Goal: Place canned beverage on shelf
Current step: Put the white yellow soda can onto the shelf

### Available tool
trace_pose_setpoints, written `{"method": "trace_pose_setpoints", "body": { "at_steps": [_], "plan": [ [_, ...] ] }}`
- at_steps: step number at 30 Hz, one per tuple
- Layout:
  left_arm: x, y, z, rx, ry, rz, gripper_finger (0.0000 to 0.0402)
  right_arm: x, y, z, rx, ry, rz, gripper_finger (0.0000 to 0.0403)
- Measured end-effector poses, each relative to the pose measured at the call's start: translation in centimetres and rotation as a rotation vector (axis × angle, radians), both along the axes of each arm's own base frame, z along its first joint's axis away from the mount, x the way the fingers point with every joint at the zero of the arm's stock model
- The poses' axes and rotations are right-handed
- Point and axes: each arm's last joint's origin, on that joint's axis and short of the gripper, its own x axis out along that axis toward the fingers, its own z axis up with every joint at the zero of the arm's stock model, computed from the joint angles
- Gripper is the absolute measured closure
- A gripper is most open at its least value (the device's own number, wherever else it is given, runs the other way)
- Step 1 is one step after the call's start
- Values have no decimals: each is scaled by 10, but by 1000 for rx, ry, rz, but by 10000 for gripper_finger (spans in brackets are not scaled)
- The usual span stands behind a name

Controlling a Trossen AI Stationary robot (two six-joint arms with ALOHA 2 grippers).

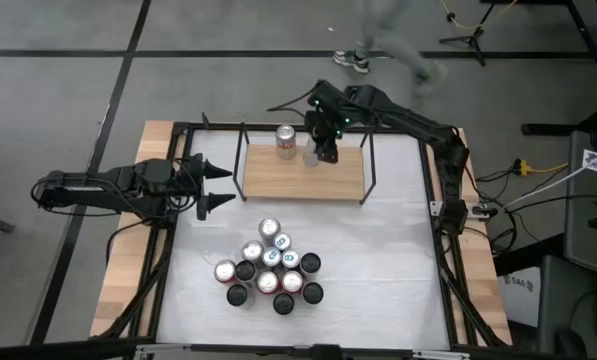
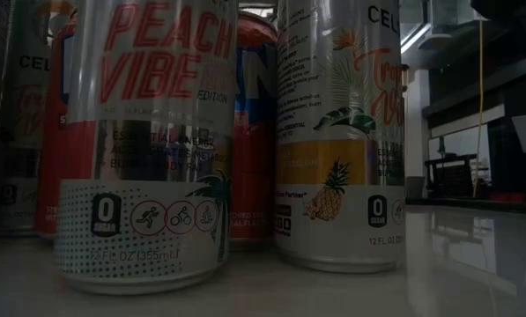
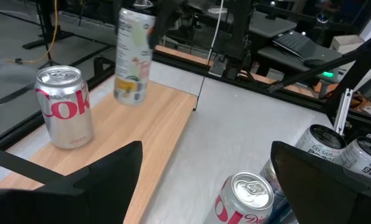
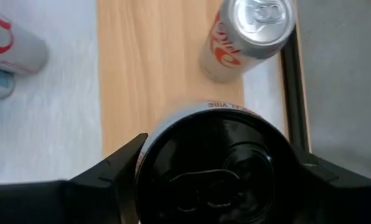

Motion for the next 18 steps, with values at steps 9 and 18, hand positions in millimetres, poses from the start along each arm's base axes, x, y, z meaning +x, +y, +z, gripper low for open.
{"method": "trace_pose_setpoints", "body": {
  "at_steps": [9,18],
  "plan": [
    [0,0,0,0,0,0,52,4,-30,-26,18,39,-3,141],
    [0,0,0,0,0,0,52,7,-42,-39,-24,70,37,141]
  ]
}}
